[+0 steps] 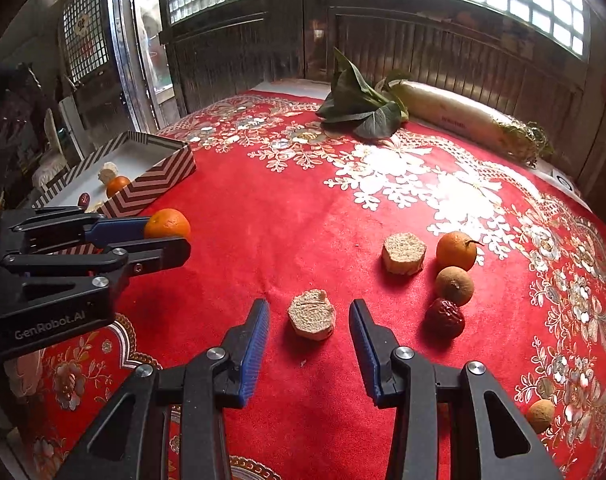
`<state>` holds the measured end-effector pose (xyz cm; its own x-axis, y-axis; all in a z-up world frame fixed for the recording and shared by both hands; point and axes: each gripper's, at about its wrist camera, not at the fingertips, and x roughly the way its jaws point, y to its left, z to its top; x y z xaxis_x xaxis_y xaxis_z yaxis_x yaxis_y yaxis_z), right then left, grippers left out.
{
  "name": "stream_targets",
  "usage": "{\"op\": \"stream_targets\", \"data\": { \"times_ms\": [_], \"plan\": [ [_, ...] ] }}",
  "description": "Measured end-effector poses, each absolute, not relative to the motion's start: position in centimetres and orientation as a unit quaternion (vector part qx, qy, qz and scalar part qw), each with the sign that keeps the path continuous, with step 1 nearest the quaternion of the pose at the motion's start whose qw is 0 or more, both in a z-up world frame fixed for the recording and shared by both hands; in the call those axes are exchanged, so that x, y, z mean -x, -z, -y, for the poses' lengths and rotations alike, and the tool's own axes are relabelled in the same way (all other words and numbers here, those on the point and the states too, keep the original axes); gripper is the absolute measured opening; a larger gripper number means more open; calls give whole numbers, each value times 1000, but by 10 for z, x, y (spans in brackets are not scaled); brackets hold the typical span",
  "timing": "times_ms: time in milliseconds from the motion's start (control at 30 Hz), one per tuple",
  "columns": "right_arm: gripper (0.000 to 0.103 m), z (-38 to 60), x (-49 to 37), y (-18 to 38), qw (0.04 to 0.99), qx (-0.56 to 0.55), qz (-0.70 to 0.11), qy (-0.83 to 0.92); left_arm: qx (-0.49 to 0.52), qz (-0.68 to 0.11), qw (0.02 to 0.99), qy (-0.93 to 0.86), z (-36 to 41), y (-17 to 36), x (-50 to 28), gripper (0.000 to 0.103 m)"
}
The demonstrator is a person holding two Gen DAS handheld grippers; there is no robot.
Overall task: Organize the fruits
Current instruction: 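Grasp a mandarin orange with the left tool while the right tool grasps a round pale cake, then carry the orange and round cake into the white tray and open both tools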
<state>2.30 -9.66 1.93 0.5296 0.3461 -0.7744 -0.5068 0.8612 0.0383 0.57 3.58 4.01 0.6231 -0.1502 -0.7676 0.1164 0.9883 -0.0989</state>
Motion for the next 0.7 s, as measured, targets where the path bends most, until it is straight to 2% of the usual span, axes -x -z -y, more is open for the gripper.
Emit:
{"op": "stream_targets", "data": {
  "times_ms": [33,100,700],
  "plan": [
    [39,95,-26,-15,866,98,-426,-245,20,-427,901,75,-36,-41,-4,30],
    [27,94,-27,-10,868,103,-423,-239,17,-424,902,74,-36,-43,-1,30],
    [27,65,13,-55,882,49,-373,-286,3,-385,923,15,-81,-68,28,30]
  ]
}}
